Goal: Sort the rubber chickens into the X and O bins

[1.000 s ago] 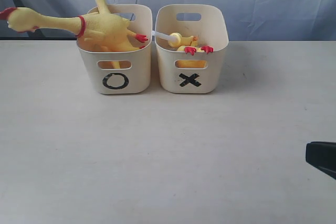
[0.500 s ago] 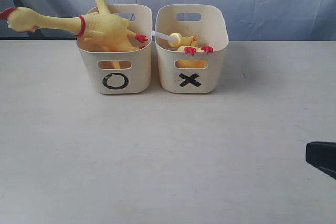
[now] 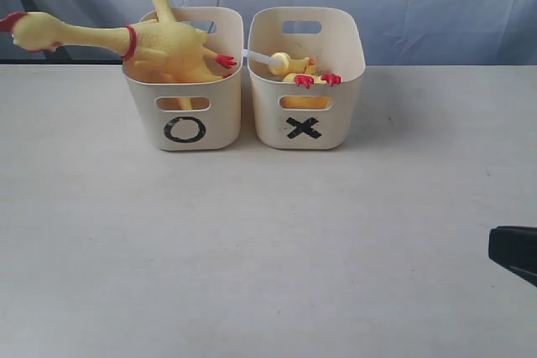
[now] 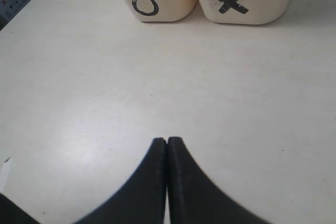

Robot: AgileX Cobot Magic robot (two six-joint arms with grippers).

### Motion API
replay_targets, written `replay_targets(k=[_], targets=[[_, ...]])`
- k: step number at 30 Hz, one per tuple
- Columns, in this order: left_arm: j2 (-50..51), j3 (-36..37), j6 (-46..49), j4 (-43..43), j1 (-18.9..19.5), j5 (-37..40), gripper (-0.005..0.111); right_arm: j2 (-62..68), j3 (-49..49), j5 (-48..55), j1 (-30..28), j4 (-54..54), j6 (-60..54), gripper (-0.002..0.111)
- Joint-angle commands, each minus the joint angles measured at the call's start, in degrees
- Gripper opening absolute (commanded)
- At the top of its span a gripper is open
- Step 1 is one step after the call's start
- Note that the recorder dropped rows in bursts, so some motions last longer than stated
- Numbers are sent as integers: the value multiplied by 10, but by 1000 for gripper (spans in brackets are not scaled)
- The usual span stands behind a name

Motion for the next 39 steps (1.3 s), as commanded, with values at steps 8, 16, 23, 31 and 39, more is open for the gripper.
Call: replay_targets(k=[8,16,23,31,39], targets=[[-12,3,0,1,21,3,10,-122,1,-2,-99,5,-1,-1],[-64,3,-1,1,162,3,10,-216,1,-2,-143,9,-1,-1],[-64,3,0,2,295,8,10,-245,0,1,-144,14,-1,-1],[-64,3,-1,2,324,11,10,-245,0,2,-144,15,-1,-1],[-64,3,0,2,324,16,10,-245,0,7,-144,15,-1,-1]])
